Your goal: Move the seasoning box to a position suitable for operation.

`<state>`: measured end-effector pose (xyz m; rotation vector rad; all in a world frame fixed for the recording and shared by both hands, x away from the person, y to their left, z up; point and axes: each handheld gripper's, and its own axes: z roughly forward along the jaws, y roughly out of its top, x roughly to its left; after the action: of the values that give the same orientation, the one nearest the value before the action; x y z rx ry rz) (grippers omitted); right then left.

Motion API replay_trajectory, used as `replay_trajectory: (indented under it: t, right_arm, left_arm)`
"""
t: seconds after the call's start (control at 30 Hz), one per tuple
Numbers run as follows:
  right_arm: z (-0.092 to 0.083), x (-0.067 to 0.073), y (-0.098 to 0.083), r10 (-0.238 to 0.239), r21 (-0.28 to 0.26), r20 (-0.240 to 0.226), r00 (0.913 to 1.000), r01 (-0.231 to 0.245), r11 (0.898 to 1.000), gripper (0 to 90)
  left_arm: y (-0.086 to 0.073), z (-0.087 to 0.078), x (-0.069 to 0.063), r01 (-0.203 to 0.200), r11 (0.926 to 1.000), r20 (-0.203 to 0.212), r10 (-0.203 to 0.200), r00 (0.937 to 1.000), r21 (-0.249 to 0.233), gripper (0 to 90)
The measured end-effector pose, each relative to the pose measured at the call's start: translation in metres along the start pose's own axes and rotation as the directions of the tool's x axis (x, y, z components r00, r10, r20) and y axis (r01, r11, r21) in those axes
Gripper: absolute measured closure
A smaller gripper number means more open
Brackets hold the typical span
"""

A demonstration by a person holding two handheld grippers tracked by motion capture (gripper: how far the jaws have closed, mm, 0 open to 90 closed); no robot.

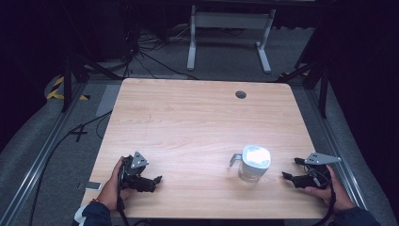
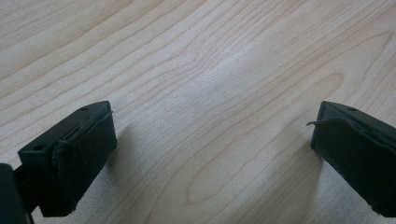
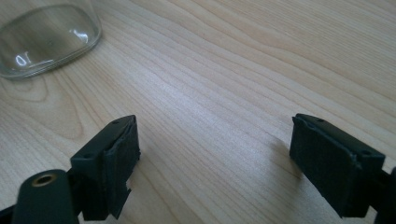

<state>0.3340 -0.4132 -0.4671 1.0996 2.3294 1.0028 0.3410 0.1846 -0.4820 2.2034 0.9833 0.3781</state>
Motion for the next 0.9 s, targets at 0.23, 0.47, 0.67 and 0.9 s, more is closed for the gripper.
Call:
replay_trajectory:
  t: [0.23,0.47,0.67,0.9]
  right_arm:
    - [0.0,0.0,0.0,0.001,0.0,0.001,1.0,-0.001,1.0,16.0]
    - [0.0,0.0,0.0,0.002,0.0,0.001,1.0,-0.002,1.0,16.0]
    - [0.0,0.0,0.0,-0.001,0.0,-0.001,1.0,0.001,1.0,16.0]
    - [0.0,0.0,0.0,-0.003,0.001,-0.003,1.0,0.003,1.0,15.9]
  left_arm:
    - [0.0,0.0,0.0,-0.001,1.0,0.006,0.001,1.0,0.0,0.4]
    - [0.001,0.001,0.002,-0.019,0.9998,0.026,0.019,0.9995,0.002,0.4]
    - [0.007,0.001,0.001,-0.043,0.9991,0.046,0.042,0.998,0.003,8.7]
    - [0.02,0.008,-0.005,-0.076,0.997,0.076,0.075,0.9943,0.011,18.9]
